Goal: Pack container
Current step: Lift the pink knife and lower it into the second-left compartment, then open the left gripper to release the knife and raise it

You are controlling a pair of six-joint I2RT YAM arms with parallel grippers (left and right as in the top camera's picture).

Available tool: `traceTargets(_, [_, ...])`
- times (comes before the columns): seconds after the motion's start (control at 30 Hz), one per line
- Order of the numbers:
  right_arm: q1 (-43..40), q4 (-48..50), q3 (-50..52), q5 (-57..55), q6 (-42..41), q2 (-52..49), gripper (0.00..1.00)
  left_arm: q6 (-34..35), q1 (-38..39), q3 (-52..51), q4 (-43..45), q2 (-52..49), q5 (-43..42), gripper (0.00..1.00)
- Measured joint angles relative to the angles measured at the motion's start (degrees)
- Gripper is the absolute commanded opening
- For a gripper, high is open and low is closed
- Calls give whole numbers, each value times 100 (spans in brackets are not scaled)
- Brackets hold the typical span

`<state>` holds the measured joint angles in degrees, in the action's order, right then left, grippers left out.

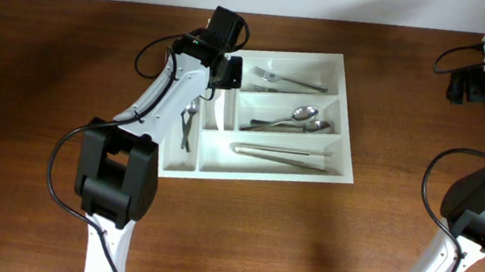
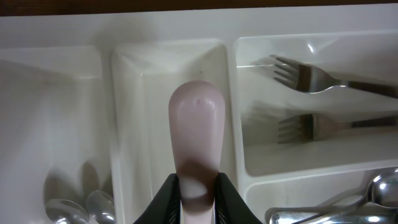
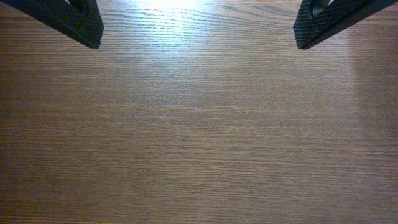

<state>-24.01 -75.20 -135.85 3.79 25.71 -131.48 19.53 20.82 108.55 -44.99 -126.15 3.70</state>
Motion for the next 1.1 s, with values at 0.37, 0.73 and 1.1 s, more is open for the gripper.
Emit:
traceTargets(0.37, [0, 0, 0, 0, 0, 0, 99, 7, -4, 0, 2, 0, 127, 23])
traceTargets(0.73, [0, 0, 0, 0, -2, 0, 99, 7, -31, 0, 81, 0, 131, 29])
traceTargets(1.1, [0, 2, 0, 0, -2, 0, 99, -605, -205, 625, -39, 0, 219, 99])
